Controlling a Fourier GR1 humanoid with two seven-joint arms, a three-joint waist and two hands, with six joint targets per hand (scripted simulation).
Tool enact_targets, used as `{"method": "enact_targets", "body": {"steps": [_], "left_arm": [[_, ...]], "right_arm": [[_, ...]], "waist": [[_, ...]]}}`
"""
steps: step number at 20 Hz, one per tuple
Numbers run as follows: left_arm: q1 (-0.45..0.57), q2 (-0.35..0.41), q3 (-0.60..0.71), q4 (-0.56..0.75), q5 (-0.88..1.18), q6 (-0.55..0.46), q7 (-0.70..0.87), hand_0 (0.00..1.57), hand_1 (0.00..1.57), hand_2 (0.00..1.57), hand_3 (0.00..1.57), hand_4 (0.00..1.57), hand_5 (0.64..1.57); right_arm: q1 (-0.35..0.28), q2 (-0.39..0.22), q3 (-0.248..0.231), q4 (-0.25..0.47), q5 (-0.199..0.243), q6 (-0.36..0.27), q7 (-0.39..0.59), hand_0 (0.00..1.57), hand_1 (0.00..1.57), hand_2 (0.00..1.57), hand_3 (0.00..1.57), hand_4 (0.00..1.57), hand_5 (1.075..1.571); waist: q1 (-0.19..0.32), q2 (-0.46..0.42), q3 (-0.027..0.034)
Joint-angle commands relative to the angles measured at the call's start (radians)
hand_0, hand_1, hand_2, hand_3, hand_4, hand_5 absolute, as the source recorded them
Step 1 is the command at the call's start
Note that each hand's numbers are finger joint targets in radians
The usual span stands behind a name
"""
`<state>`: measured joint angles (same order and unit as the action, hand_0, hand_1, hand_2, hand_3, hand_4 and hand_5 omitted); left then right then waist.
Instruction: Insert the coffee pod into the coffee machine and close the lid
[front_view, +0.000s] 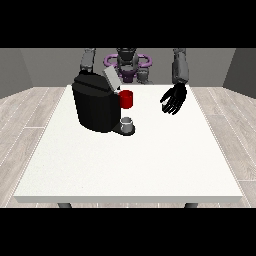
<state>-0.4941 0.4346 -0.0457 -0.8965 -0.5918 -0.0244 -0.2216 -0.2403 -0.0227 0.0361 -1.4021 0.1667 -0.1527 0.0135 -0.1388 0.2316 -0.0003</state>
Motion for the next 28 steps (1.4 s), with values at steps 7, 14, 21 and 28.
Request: {"method": "enact_targets", "body": {"steps": [7, 14, 21, 28], "left_arm": [[-0.042, 0.038, -0.082, 0.118, -0.181, -0.005, 0.002, 0.87, 0.87, 1.02, 0.88, 0.34, 1.571], [-0.065, 0.013, -0.083, 0.241, -0.252, -0.002, -0.020, 0.76, 0.76, 0.98, 0.86, 0.40, 1.571], [-0.116, -0.021, -0.054, 0.251, -0.267, 0.029, -0.078, 1.19, 1.19, 1.29, 1.22, 0.51, 1.571], [-0.175, -0.050, -0.003, 0.208, -0.180, -0.126, -0.097, 1.45, 1.45, 1.43, 1.35, 0.53, 1.571]], "right_arm": [[-0.023, -0.001, -0.018, 0.066, -0.030, 0.024, -0.040, 0.00, 0.00, 0.00, 0.00, 0.00, 1.571], [0.054, 0.022, 0.062, 0.043, -0.024, -0.008, -0.020, 0.00, 0.00, 0.00, 0.00, 0.00, 1.571], [0.011, -0.009, 0.006, 0.110, 0.051, -0.043, -0.003, 0.00, 0.00, 0.00, 0.00, 0.00, 1.571], [-0.007, -0.028, -0.042, 0.174, 0.034, -0.042, 0.001, 0.00, 0.00, 0.00, 0.00, 0.00, 1.571]], "waist": [[-0.015, -0.008, 0.0004], [-0.035, -0.056, 0.0000], [-0.007, -0.056, -0.0001], [0.032, -0.124, 0.0003]]}}
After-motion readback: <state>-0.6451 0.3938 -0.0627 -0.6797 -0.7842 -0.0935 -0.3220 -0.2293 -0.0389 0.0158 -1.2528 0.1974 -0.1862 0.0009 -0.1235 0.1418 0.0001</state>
